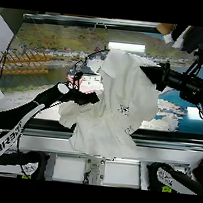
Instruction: Fold the clothes and pants, and hang the long-sleeved shirts on hangers.
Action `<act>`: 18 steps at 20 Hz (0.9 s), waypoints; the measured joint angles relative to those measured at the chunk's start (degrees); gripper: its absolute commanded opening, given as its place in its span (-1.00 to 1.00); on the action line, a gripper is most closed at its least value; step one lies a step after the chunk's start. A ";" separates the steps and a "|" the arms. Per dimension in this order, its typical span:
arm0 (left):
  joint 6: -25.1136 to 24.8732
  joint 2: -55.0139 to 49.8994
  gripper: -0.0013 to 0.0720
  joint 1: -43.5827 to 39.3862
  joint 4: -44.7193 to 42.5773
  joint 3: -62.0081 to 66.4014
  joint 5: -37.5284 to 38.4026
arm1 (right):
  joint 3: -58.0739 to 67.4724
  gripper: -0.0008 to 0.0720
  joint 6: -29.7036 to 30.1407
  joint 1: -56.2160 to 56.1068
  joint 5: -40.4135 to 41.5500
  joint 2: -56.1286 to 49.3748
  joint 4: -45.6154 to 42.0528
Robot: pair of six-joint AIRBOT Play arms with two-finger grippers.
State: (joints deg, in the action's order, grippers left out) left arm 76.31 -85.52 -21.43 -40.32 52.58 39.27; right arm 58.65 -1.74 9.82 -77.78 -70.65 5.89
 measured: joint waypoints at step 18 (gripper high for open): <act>-0.98 5.44 0.36 0.90 -3.19 1.73 3.54 | 0.00 -0.95 -0.15 -0.02 0.00 0.00 0.00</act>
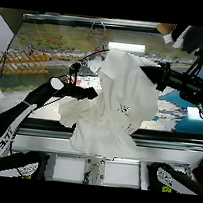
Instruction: Fold the clothes and pants, and hang the long-sleeved shirts on hangers.
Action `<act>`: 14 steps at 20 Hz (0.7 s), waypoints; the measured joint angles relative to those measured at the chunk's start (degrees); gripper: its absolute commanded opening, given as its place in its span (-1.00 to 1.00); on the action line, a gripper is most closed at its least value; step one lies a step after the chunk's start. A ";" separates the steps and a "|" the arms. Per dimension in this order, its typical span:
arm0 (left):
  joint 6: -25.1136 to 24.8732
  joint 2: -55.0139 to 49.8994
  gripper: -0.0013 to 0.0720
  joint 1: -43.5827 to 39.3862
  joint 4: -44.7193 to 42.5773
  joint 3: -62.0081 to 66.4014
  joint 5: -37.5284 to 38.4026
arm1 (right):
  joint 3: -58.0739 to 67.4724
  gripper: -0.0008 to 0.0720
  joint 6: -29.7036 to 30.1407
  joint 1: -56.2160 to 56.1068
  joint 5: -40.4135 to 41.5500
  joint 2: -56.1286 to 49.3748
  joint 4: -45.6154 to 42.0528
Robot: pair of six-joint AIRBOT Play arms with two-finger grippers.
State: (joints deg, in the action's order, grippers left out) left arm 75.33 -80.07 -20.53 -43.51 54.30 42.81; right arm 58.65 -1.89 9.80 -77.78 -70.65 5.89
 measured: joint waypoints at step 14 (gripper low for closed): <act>0.57 0.07 0.36 -1.38 -0.35 0.04 0.68 | 0.00 -0.95 0.13 0.00 -0.20 0.00 0.13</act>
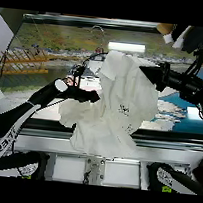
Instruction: Fold the clothes and pants, and hang the long-sleeved shirts on hangers.
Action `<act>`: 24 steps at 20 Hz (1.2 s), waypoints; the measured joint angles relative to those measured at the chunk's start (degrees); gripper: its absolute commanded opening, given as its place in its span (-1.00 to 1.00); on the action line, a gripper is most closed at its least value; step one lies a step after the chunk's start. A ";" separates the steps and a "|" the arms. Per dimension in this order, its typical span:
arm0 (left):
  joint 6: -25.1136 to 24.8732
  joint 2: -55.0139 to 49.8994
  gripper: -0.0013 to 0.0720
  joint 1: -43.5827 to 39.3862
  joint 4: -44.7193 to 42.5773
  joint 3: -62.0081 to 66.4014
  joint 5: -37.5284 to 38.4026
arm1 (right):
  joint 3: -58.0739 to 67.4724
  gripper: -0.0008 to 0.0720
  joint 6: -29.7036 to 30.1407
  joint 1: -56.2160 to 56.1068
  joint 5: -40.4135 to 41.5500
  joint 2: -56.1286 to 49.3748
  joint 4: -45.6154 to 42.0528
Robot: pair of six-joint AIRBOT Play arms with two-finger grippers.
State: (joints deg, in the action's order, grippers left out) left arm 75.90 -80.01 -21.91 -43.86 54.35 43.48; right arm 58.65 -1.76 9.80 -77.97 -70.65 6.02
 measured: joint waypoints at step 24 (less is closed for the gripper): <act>2.12 -1.20 0.36 -3.06 2.95 -4.50 -5.40 | 0.00 -0.95 -0.66 0.00 0.00 0.00 -0.04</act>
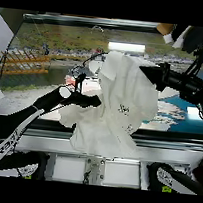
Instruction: Fold the clothes and pants, and hang the long-sleeved shirts on hangers.
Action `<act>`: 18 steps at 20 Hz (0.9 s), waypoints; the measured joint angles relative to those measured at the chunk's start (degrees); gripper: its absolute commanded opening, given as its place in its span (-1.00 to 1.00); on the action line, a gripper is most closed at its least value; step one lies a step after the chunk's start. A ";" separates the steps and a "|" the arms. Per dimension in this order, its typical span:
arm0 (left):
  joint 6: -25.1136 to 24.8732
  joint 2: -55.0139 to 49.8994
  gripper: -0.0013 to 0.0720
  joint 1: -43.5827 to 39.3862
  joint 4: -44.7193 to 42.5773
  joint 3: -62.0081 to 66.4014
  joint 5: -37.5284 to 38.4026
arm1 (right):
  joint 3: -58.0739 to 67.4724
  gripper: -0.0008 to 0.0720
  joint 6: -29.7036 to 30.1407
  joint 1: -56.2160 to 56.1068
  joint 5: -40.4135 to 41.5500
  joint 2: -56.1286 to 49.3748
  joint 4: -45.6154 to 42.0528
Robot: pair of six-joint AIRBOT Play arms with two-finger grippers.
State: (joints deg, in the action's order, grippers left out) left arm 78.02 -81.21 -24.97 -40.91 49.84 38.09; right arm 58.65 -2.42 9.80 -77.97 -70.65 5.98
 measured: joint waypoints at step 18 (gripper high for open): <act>2.32 -3.30 0.35 0.13 -3.13 0.83 -0.11 | 0.00 -0.95 0.02 0.00 0.02 0.00 -0.02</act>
State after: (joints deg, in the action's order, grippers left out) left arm 80.34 -84.51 -24.84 -44.03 50.68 37.98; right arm 58.65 -2.39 9.80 -77.95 -70.65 5.96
